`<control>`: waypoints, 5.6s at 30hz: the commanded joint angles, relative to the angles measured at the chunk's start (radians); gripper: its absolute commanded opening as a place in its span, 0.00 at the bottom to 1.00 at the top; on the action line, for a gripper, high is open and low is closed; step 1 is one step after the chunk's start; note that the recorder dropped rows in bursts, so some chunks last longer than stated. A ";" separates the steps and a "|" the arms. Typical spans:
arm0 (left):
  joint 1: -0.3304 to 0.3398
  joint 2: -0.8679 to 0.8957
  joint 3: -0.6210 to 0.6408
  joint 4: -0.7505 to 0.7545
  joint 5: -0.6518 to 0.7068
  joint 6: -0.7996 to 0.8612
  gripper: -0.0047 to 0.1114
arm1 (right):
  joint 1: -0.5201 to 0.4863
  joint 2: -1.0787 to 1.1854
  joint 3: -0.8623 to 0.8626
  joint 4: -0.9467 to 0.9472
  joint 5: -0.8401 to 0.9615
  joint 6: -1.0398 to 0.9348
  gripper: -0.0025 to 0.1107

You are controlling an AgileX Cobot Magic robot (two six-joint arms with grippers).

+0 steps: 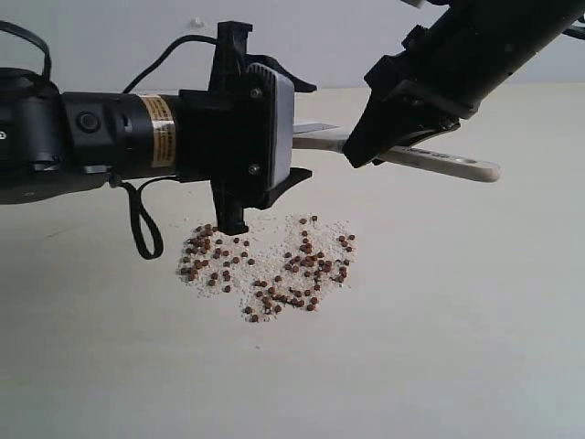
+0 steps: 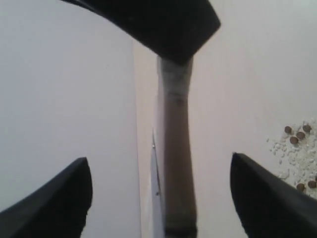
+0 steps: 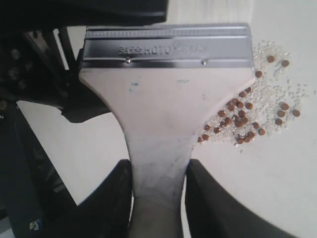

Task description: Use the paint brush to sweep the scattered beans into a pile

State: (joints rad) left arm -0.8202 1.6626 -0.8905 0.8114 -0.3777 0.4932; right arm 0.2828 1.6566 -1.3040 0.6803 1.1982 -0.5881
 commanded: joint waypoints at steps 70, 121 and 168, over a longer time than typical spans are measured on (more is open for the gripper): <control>0.566 0.096 -0.087 0.574 -0.804 -1.164 0.04 | 0.003 -0.083 0.266 1.064 -0.294 -1.526 0.61; 0.472 0.309 -0.318 0.620 -0.843 -1.476 0.04 | 0.003 0.212 0.009 1.064 -0.091 -1.526 0.61; 0.448 0.309 -0.318 0.548 -0.843 -1.450 0.04 | 0.003 0.212 -0.039 1.064 -0.051 -1.342 0.20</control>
State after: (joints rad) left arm -0.3681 1.9807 -1.2044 1.4003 -1.2315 -0.9508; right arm 0.2850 1.8674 -1.3359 1.7414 1.1225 -1.9380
